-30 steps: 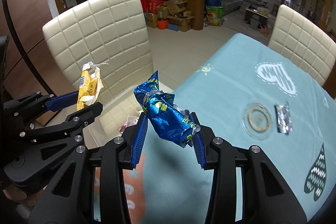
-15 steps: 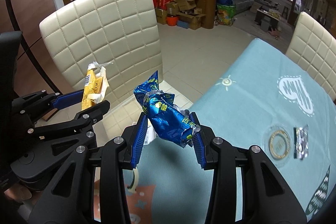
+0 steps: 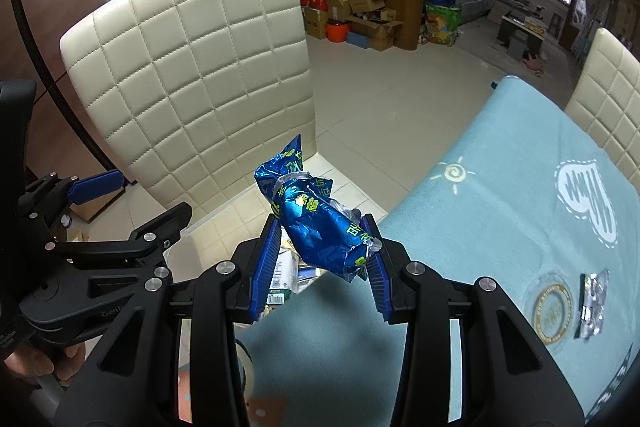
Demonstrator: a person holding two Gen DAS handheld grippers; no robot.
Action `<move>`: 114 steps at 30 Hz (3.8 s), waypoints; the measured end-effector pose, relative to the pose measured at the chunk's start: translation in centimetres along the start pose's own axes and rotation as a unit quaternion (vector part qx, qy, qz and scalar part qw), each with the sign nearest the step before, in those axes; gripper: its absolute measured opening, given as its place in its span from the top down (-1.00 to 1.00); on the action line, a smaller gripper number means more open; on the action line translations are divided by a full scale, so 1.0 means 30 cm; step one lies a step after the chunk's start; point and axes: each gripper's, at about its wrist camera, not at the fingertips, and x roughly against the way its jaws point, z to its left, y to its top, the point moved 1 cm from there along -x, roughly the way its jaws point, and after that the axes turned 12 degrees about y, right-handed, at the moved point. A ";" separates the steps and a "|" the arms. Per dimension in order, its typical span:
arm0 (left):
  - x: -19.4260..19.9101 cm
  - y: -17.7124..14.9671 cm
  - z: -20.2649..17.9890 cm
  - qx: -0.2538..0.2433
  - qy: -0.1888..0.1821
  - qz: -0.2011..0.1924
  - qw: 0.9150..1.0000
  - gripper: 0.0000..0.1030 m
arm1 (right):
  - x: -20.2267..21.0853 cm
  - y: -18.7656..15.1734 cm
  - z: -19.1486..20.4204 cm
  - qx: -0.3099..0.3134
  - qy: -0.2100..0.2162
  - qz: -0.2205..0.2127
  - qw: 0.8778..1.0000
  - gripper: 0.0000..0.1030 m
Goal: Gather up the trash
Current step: 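Open the left gripper to drop the bag while the right drops the wrapper into the bin, then move both open grippers back over the table toward the lid and blister pack, then grasp the clear round lid with the left gripper while the right grasps the silver blister pack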
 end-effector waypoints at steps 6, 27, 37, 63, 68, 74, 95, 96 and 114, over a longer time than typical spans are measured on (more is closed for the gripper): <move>-0.027 -0.009 0.025 0.007 0.009 0.009 1.000 -0.56 | -0.037 0.010 0.021 0.003 0.011 0.008 1.000 0.06; 0.111 -0.008 0.006 0.009 -0.005 -0.013 1.000 -0.56 | 0.155 -0.059 -0.021 -0.027 -0.033 -0.025 0.999 -0.12; 0.262 -0.039 -0.162 -0.040 -0.048 -0.042 0.997 -0.56 | 0.368 -0.213 -0.129 -0.077 -0.087 -0.049 0.992 -0.12; 0.464 -0.072 -0.718 -0.169 -0.152 -0.070 0.971 -0.56 | 0.669 -0.520 -0.530 -0.195 -0.183 -0.063 0.961 -0.12; 0.410 -0.050 -0.817 -0.186 -0.159 -0.056 0.968 -0.56 | 0.616 -0.520 -0.627 -0.208 -0.177 -0.051 0.961 -0.12; 0.318 -0.049 -0.917 -0.205 -0.158 -0.030 0.965 -0.56 | 0.511 -0.521 -0.732 -0.212 -0.170 -0.026 0.962 -0.12; 0.110 0.023 -0.952 -0.182 -0.133 -0.009 0.974 -0.74 | 0.320 -0.398 -0.825 -0.183 -0.123 -0.015 0.975 -0.11; 0.109 0.025 -0.947 -0.182 -0.134 -0.008 0.974 -0.74 | 0.314 -0.394 -0.818 -0.181 -0.118 -0.015 0.976 -0.11; 0.146 0.030 -1.039 -0.216 -0.168 -0.025 0.962 -0.74 | 0.372 -0.401 -0.893 -0.208 -0.159 -0.041 0.964 0.31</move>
